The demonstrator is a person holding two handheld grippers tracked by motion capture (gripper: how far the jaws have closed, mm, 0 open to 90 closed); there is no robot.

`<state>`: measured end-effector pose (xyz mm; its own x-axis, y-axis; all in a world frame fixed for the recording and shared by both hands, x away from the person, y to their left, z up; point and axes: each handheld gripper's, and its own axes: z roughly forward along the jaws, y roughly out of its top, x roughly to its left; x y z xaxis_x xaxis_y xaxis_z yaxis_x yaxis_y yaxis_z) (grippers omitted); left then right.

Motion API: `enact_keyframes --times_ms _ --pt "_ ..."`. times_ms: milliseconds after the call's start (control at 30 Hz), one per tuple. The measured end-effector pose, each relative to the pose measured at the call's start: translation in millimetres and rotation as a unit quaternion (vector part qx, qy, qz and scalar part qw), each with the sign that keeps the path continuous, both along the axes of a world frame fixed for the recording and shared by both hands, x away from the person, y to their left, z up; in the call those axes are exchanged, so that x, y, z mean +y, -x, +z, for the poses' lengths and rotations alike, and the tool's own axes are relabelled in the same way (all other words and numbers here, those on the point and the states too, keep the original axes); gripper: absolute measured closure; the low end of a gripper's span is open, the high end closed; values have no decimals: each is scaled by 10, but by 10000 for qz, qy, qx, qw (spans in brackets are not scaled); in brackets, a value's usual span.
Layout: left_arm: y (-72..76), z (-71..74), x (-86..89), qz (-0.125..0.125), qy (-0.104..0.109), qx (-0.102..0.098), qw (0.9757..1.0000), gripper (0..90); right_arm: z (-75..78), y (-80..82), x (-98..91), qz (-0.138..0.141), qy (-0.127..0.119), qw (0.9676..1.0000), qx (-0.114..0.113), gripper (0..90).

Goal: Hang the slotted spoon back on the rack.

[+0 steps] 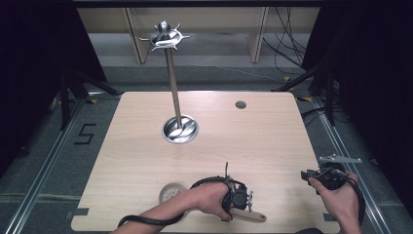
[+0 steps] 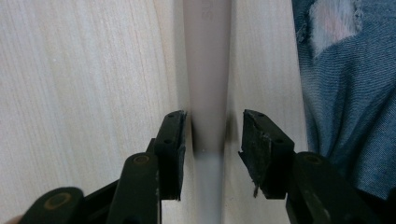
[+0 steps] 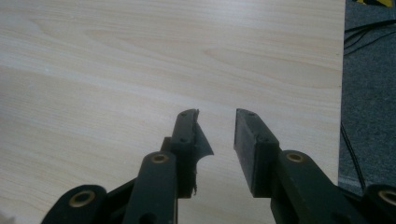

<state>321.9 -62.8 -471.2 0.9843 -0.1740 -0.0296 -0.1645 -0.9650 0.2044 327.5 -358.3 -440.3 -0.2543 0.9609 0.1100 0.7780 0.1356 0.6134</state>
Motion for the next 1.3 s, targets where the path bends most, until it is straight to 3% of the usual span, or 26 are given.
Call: enact_keyframes --times_ms 100,200,233,433,567,733,1000,1033,1167,1300 --pt "-1 0 -4 -1 -12 17 10000 606 -6 8 21 -123 -108 9999 23 698" --pt "1 -4 -8 -15 -36 27 10000 622 -4 -1 1 -16 -10 10000 -10 698" --pt "2 -8 -10 -11 -37 26 10000 624 -5 6 22 -124 -90 9999 29 698" --pt "-1 -22 -17 -44 -99 -8 9999 648 -4 -4 5 -5 -15 10000 8 698" --pt "-3 -42 -23 -84 -161 -52 9998 683 -15 -13 7 54 -169 9998 33 698" --pt "-10 -39 -25 -103 -180 -103 9997 727 -17 -14 10 67 -181 9998 3 698" --pt "-6 -40 6 -3 -62 -107 9999 738 -13 -10 32 -25 -152 9999 22 698" --pt "-8 -33 9 -2 -49 -124 9999 738 -18 -17 20 67 -181 9998 22 698" --pt "-1 35 40 54 36 -54 10000 740 -4 -5 22 1 -148 9998 100 697" --pt "-4 117 88 126 233 -96 9996 740 -10 -8 8 21 -129 9999 9 696"
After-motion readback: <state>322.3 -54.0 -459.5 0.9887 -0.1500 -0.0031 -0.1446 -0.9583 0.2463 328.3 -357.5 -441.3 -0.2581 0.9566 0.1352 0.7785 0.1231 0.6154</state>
